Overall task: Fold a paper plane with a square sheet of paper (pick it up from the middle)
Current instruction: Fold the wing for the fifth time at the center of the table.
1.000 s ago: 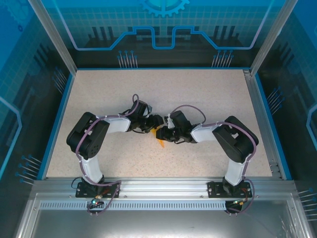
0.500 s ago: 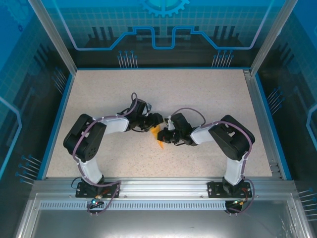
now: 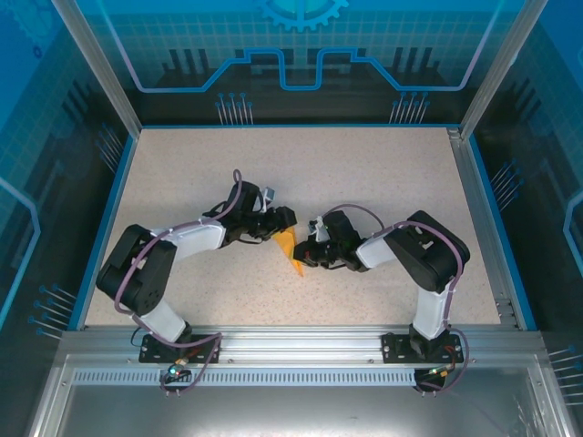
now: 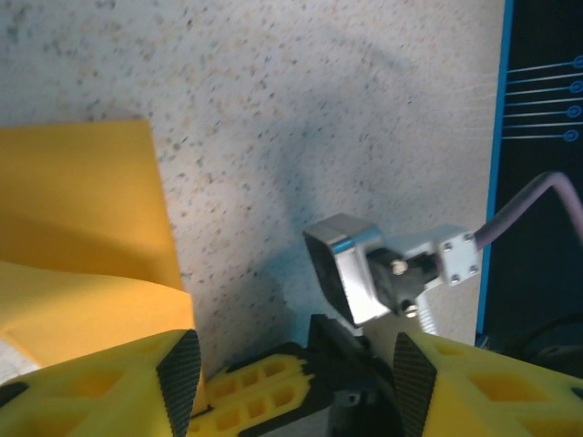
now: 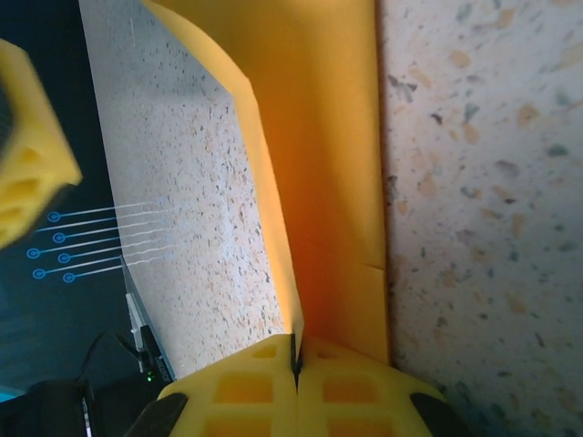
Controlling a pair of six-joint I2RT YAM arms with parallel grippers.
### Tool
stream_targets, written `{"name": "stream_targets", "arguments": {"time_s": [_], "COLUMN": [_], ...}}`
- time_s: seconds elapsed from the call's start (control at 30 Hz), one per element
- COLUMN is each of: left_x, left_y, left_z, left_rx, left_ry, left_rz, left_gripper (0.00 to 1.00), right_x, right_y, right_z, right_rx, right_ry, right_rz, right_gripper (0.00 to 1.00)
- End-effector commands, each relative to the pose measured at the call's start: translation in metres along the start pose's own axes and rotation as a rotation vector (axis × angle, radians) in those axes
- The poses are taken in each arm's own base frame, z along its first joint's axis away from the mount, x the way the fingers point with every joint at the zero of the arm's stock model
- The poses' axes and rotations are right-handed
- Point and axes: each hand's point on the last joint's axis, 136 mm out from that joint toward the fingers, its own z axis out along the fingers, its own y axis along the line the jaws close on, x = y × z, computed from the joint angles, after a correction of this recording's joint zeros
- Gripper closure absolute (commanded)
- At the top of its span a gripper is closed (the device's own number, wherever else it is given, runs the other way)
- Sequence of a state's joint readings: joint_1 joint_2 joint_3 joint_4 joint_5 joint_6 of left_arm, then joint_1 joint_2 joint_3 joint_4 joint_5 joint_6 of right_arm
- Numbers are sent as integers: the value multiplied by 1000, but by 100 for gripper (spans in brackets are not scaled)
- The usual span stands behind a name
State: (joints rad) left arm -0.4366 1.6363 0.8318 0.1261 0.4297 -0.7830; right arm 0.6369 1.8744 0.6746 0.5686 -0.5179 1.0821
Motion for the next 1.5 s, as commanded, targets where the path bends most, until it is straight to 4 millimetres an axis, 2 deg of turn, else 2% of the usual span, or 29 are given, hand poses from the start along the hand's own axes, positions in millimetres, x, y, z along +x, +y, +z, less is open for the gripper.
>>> {"name": "stream_targets", "arguments": {"time_s": [0.0, 0.23, 0.37, 0.57, 0.77, 1.13, 1.3, 1.47], "left_x": [5, 2, 1, -19, -25, -49, -61, -77], "left_y": [-2, 2, 16, 39, 72, 102, 109, 103], "left_z": [8, 24, 33, 39, 36, 18, 12, 2], "left_rx": [37, 40, -10, -101, -194, -257, -266, -255], "left_ry": [21, 39, 38, -21, -39, -83, -86, -101], "left_rz": [20, 18, 10, -36, -112, -168, -178, -165], "left_gripper": [39, 39, 40, 40, 41, 42, 42, 42], "right_x": [6, 6, 7, 13, 17, 19, 20, 20], "right_y": [-12, -16, -19, -26, -32, -36, -35, -36], "right_z": [-1, -1, -1, -2, -4, -1, 0, 2], "right_rx": [23, 37, 45, 67, 86, 97, 93, 93], "right_ry": [38, 38, 40, 56, 64, 81, 91, 105], "right_rz": [48, 62, 70, 76, 83, 106, 106, 108], "right_gripper": [100, 100, 100, 100, 100, 100, 100, 100]}}
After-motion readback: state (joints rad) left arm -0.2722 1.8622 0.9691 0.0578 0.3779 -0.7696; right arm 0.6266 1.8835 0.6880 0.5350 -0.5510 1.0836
